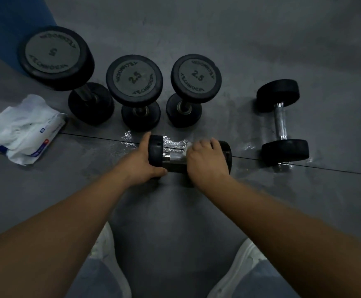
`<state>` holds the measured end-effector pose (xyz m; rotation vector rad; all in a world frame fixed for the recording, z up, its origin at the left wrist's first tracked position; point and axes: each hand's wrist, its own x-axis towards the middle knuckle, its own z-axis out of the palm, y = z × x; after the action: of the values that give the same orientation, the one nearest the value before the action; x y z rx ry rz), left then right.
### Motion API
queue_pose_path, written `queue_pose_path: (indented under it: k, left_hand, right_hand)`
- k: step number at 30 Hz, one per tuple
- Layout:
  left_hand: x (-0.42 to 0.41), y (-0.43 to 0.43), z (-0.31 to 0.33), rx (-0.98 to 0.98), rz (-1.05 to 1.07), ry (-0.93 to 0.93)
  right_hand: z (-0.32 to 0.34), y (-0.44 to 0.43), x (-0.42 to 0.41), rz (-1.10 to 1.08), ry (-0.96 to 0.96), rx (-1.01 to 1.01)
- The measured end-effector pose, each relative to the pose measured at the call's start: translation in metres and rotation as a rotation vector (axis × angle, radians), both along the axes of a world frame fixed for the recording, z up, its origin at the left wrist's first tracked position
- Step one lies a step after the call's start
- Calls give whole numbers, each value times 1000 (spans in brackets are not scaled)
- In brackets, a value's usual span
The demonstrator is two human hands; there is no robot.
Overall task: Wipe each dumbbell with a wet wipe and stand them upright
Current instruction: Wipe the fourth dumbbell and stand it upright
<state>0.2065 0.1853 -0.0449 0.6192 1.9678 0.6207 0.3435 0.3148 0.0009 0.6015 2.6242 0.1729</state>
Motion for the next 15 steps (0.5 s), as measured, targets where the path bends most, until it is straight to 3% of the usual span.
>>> queue_pose_path:
  k: [8,11,15]
  left_hand:
    - [23,7,4,146,340,-213]
    - [24,12,5,149,426,-271]
    - [27,11,6,177,423,-244]
  right_hand:
    - [-8,2,-3,-206,266,-286]
    - [-19,2,-9,-92,114,-383]
    - [-28,11,-18,-74,-20,-351]
